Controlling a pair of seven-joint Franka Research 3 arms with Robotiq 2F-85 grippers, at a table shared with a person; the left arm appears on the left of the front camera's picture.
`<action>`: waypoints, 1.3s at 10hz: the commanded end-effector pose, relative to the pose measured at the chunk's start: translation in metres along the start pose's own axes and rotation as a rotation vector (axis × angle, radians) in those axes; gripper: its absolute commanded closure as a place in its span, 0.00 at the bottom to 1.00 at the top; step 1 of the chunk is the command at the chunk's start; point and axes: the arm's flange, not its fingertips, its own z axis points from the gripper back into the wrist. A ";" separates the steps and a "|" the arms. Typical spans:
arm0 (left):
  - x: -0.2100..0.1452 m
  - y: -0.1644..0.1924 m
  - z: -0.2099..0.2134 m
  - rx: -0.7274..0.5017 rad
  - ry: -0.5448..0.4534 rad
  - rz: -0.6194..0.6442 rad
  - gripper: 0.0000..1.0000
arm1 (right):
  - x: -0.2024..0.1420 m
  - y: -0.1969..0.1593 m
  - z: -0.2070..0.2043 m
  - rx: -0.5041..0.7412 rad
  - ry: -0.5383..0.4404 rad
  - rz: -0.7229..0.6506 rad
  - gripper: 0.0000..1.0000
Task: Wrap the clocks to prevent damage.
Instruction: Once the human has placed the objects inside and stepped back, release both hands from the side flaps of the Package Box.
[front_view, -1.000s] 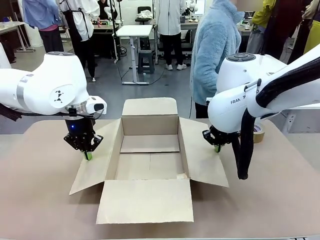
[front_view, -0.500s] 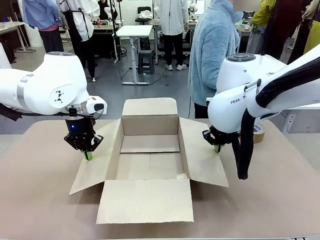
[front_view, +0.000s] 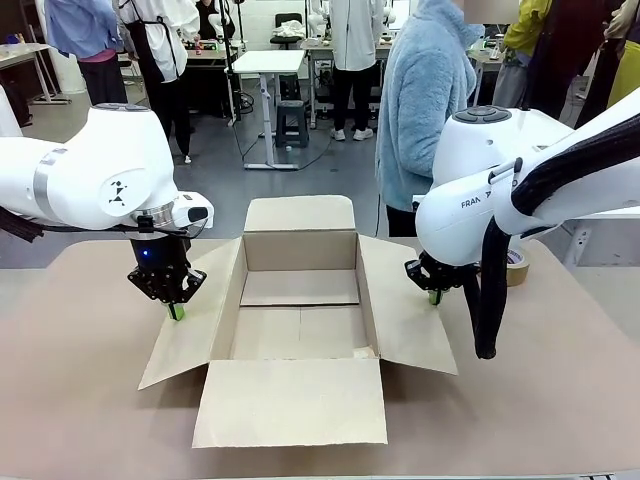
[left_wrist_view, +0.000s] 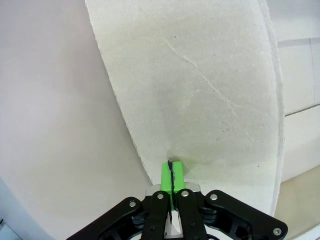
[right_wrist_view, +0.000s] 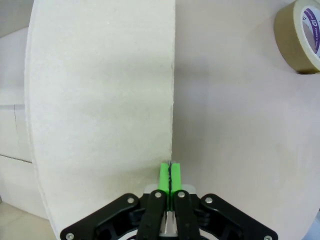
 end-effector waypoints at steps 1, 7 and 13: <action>-0.001 -0.001 0.002 0.014 -0.008 -0.004 1.00 | 0.000 0.000 0.000 0.000 0.000 -0.004 0.99; -0.001 -0.001 0.002 0.014 -0.008 -0.004 1.00 | 0.000 0.000 0.000 0.000 0.000 -0.004 0.99; -0.001 -0.001 0.002 0.014 -0.008 -0.004 1.00 | 0.000 0.000 0.000 0.000 0.000 -0.004 0.99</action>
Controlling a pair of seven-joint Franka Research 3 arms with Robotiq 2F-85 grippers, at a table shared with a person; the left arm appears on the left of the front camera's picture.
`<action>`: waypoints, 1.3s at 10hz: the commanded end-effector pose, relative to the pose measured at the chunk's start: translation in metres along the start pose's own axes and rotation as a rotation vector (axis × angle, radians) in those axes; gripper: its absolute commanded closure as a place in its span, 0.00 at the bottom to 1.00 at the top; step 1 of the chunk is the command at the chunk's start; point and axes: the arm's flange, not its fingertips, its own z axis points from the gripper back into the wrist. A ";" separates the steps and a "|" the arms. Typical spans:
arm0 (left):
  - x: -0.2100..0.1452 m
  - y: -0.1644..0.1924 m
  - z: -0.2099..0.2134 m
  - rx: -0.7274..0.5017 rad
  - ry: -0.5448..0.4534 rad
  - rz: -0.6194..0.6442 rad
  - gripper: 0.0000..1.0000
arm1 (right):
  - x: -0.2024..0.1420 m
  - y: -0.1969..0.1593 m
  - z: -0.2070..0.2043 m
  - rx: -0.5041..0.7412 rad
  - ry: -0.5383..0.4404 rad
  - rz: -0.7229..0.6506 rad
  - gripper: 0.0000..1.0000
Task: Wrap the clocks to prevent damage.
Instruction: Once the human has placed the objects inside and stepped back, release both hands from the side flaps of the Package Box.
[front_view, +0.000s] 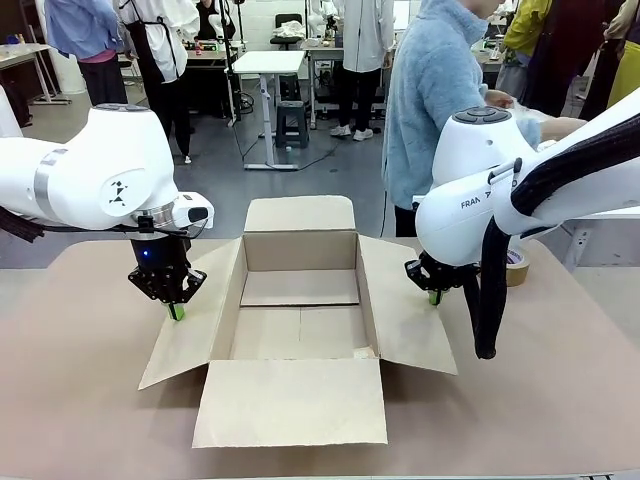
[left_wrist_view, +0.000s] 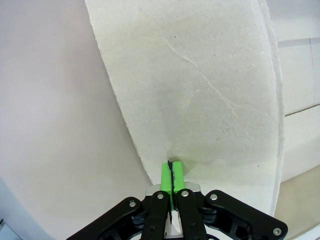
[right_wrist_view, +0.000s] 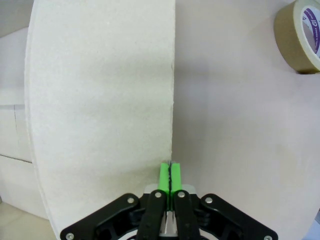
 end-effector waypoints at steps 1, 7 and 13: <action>-0.001 -0.001 0.002 0.014 -0.008 -0.004 1.00 | 0.000 0.000 0.000 0.000 0.000 -0.004 0.99; -0.001 -0.001 0.002 0.014 -0.008 -0.004 1.00 | 0.000 0.000 0.000 0.000 0.000 -0.004 0.99; -0.001 -0.001 0.002 0.014 -0.008 -0.004 1.00 | 0.000 0.000 0.000 0.000 0.000 -0.004 0.99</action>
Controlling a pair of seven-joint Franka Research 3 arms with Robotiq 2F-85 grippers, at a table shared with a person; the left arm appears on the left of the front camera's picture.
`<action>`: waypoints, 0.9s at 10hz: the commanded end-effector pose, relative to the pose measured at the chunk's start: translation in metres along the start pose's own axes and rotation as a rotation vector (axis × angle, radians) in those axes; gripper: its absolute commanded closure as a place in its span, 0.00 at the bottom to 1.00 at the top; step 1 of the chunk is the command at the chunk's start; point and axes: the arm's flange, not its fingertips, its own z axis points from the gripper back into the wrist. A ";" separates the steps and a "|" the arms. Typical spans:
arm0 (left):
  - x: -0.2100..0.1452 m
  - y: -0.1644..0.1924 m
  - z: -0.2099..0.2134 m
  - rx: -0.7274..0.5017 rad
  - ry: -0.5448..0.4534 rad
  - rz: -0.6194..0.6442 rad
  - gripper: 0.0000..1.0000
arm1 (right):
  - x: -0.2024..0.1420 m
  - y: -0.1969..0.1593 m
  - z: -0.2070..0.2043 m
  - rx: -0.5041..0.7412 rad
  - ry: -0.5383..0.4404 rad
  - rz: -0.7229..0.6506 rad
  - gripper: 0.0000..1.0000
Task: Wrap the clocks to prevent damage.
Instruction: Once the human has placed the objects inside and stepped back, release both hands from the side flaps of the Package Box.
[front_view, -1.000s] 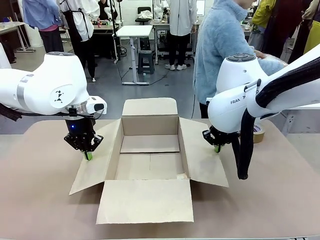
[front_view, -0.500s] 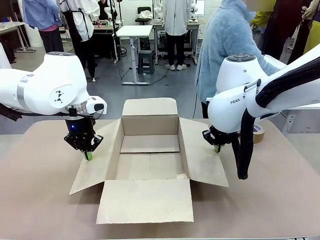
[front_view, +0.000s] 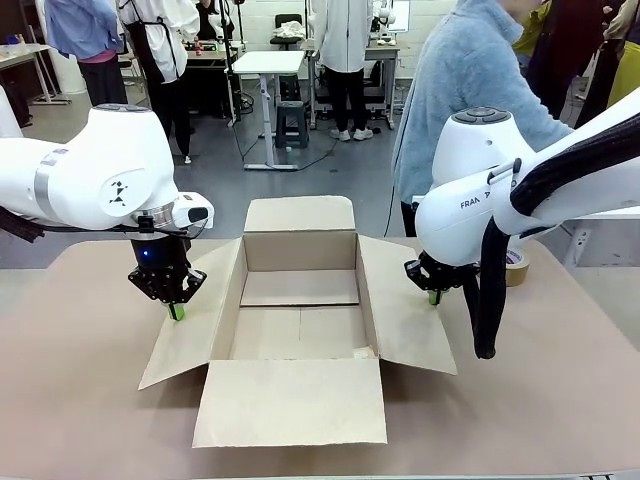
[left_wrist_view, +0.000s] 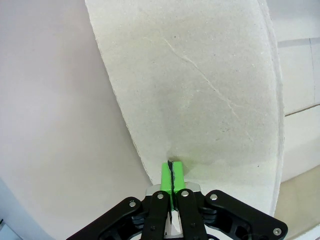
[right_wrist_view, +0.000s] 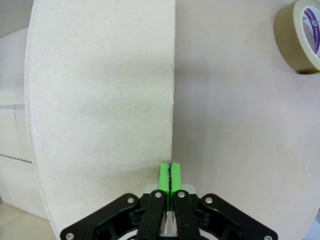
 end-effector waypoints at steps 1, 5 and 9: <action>-0.001 -0.001 0.002 0.014 -0.008 -0.004 1.00 | 0.000 0.000 0.000 0.000 0.000 -0.004 0.99; -0.001 -0.001 0.002 0.014 -0.008 -0.004 1.00 | 0.000 0.000 0.000 0.000 0.000 -0.004 0.99; -0.001 -0.001 0.002 0.014 -0.008 -0.004 1.00 | 0.000 0.000 0.000 0.000 0.000 -0.004 0.99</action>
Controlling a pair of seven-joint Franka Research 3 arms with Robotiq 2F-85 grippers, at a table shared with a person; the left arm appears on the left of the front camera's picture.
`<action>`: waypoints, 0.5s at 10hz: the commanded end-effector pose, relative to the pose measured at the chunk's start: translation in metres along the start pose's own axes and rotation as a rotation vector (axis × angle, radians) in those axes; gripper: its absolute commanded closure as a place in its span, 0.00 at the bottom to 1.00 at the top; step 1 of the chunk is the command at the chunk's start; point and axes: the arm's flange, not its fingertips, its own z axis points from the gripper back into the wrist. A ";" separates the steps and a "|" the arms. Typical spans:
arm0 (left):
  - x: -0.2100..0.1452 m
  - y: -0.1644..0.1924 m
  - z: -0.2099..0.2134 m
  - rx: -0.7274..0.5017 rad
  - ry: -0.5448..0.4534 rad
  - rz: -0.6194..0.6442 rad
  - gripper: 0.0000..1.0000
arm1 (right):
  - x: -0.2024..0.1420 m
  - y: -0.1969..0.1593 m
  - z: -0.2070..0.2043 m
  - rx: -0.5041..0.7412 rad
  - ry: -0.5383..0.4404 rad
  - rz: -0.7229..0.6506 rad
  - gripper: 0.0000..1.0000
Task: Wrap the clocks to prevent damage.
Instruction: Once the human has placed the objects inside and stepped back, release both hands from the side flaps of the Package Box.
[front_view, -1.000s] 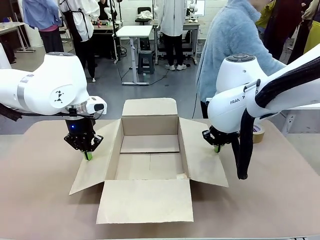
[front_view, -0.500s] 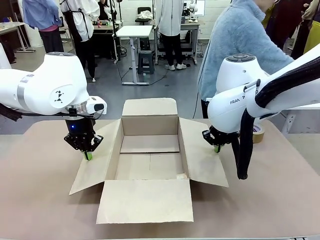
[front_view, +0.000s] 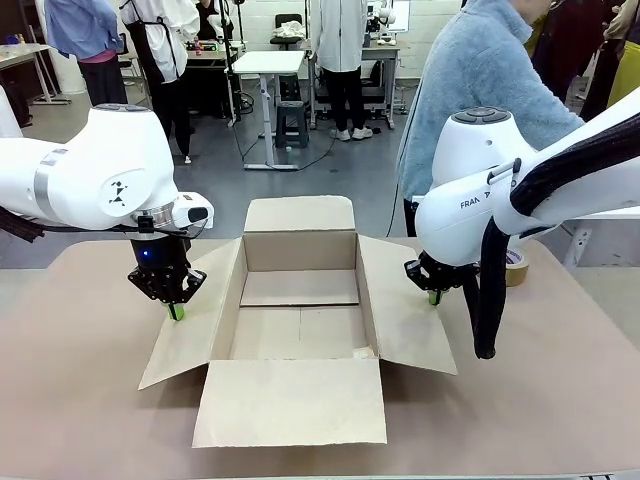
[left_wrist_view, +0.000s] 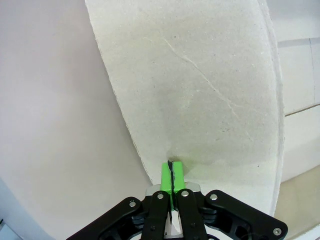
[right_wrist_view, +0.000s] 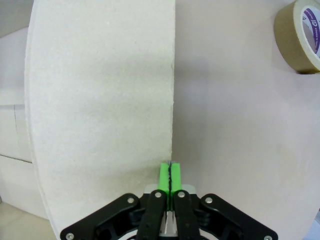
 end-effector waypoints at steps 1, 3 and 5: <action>-0.001 -0.001 0.002 0.014 -0.008 -0.004 1.00 | 0.000 0.000 0.000 0.000 0.000 -0.004 0.99; -0.001 -0.001 0.002 0.014 -0.008 -0.004 1.00 | 0.000 0.000 0.000 0.000 0.000 -0.004 0.99; -0.001 -0.001 0.002 0.014 -0.008 -0.004 1.00 | 0.000 0.000 0.000 0.000 0.000 -0.004 0.99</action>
